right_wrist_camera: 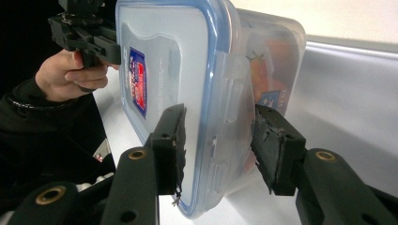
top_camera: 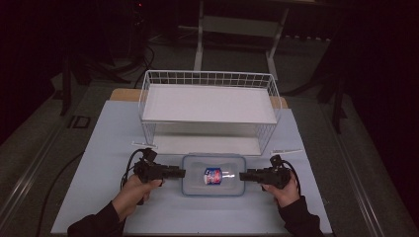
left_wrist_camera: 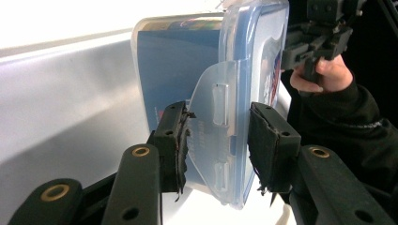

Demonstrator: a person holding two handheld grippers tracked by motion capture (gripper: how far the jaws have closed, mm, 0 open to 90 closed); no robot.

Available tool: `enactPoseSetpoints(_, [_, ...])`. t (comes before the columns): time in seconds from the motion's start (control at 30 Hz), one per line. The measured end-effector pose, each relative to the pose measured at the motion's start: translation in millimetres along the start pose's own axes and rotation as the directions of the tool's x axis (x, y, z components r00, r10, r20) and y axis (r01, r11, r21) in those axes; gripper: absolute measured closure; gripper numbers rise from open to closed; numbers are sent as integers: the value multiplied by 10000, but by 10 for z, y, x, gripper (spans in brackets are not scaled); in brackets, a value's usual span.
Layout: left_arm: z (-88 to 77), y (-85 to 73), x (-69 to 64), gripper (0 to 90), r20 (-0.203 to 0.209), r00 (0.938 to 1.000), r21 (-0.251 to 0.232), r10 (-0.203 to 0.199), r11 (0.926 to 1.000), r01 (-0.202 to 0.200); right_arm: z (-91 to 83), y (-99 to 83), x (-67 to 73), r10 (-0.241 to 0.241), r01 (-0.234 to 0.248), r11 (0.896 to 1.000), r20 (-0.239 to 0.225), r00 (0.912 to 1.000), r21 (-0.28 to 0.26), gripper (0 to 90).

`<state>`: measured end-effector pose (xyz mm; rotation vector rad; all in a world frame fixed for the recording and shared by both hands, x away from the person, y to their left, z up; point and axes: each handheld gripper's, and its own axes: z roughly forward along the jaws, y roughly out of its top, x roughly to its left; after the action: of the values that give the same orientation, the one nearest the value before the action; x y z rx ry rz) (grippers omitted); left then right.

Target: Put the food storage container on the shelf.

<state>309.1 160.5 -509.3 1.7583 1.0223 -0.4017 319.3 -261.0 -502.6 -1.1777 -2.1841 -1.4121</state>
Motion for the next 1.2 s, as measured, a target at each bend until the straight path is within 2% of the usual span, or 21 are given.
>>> enactPoseSetpoints(0.27, [-41,101,-64,581,-230,9989,-355,418,9985,-426,-42,110,38,-219,222,9988,90,9997,-426,559])
enactPoseSetpoints(0.33, [-53,131,-84,580,-352,9971,-502,668,9964,-685,-52,144,50,-321,328,9981,145,9994,-514,559])
enactPoseSetpoints(0.47, [-66,192,-80,579,-420,9952,-706,878,9934,-906,-62,218,68,-529,547,9962,279,9982,-672,557])
enactPoseSetpoints(0.7, [-51,279,-75,576,-651,9931,-1007,973,9895,-1035,-73,353,66,-803,845,9923,493,9956,-910,555])
enactPoseSetpoints(0.87, [-36,348,-60,576,-906,9897,-1175,1111,9856,-1214,-50,439,0,-872,935,9900,630,9942,-1055,548])
enactPoseSetpoints(1.1, [29,388,32,565,-1229,9831,-1756,1357,9720,-1561,2,486,-82,-1067,1180,9832,856,9906,-1392,547])
enactPoseSetpoints(1.2, [48,396,82,560,-1377,9816,-1987,1326,9672,-1586,38,496,-116,-1121,1249,9816,939,9893,-1447,547])
